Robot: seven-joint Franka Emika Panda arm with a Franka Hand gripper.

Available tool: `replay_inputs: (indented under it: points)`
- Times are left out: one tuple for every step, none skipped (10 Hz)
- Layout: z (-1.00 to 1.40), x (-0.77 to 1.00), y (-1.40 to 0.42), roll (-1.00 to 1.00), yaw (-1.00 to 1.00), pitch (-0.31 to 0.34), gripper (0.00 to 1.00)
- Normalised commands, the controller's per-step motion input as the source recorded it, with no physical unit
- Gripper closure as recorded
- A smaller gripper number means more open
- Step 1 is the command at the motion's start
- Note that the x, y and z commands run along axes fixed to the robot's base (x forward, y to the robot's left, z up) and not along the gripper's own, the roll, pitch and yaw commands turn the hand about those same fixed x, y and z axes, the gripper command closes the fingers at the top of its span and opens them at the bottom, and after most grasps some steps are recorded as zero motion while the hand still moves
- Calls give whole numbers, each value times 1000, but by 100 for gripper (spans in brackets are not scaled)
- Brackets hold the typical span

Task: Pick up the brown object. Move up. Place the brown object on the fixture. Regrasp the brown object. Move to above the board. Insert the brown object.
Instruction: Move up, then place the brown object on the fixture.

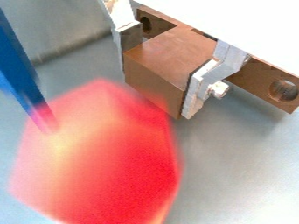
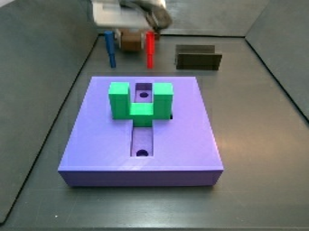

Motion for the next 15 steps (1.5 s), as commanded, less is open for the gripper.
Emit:
replay_inputs:
  points:
    - [600, -49, 33, 22, -68, 49, 100]
    - [210, -14, 14, 69, -37, 35, 100]
    - [0, 0, 0, -11, 0, 0, 100]
    - [371, 374, 223, -826, 0, 0, 100]
    - [523, 683, 111, -920, -43, 0, 100]
    - [429, 737, 120, -917, -9, 0, 100]
    - [360, 729, 94, -977, -17, 0, 100]
    - [326, 731, 26, -1000, -80, 0, 100]
    - [223, 697, 14, -1000, -86, 49, 100]
    - [189, 700, 11, -1000, -91, 51, 100]
    - [194, 720, 0, -1000, -126, 46, 100]
    - [146, 749, 0, -1000, -149, 60, 100]
    - [49, 777, 0, -1000, -177, 91, 100]
    - [46, 774, 0, -1000, -197, 83, 100]
    - [40, 766, 0, -1000, -200, 80, 100]
